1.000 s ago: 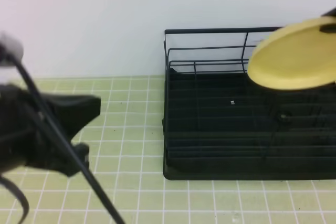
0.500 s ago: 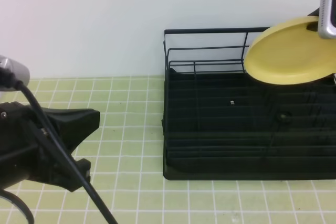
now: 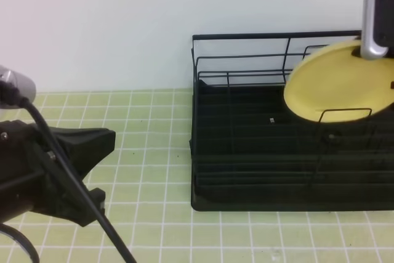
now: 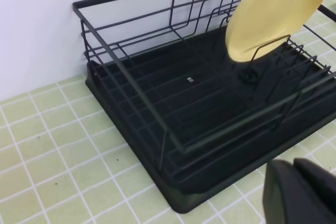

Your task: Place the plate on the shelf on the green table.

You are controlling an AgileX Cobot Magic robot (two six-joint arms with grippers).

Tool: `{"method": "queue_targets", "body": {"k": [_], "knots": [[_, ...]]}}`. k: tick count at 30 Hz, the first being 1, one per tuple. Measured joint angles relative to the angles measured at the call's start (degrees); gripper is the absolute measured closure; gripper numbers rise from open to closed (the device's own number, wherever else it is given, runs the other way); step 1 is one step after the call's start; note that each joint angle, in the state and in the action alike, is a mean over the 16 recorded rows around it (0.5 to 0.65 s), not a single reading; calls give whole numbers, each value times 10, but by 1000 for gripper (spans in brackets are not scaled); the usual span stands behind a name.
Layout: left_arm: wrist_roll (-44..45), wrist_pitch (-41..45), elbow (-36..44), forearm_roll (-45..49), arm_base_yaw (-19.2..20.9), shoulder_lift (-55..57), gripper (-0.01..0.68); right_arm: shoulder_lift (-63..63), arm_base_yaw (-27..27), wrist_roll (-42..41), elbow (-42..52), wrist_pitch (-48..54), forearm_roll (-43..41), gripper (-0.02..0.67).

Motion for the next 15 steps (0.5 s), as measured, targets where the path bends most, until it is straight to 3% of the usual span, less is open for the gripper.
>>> {"method": "queue_targets", "body": {"k": [7,15], "knots": [[0,4,0,2,0,0,673,30,0,35,0,-7,-24,609],[0,6,0,5,0,0,673,43,0,67,0,-16,-31,436]]}}
